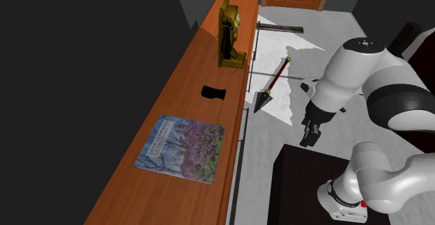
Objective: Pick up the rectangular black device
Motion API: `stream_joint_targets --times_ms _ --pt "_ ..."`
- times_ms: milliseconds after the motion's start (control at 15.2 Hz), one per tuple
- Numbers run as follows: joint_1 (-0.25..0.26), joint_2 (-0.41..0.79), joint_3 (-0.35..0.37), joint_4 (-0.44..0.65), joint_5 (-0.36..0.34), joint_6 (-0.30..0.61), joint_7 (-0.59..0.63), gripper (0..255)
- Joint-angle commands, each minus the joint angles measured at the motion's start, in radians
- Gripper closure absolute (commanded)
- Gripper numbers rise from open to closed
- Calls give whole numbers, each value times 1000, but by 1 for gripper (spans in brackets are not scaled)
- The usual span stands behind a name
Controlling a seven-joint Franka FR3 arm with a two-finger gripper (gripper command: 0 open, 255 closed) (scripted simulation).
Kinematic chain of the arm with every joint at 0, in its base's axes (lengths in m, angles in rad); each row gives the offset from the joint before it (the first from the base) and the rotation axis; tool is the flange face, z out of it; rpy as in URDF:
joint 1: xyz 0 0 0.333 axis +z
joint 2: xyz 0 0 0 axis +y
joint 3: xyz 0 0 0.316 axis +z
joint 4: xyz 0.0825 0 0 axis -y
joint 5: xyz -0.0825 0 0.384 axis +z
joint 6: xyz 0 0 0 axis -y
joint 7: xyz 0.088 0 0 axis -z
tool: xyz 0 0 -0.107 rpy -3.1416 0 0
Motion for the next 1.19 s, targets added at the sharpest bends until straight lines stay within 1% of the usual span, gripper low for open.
stream_joint_targets --times_ms 0,264,594,858,1122 --pt "0 0 0 0 0 0 0 0" --pt "-3 136 -38 70 -24 73 -50 0" --pt "-4 313 -84 185 -39 143 -110 0" --pt "-5 459 -117 301 -37 180 -159 0" --pt "-8 610 -147 440 -22 198 -210 0"
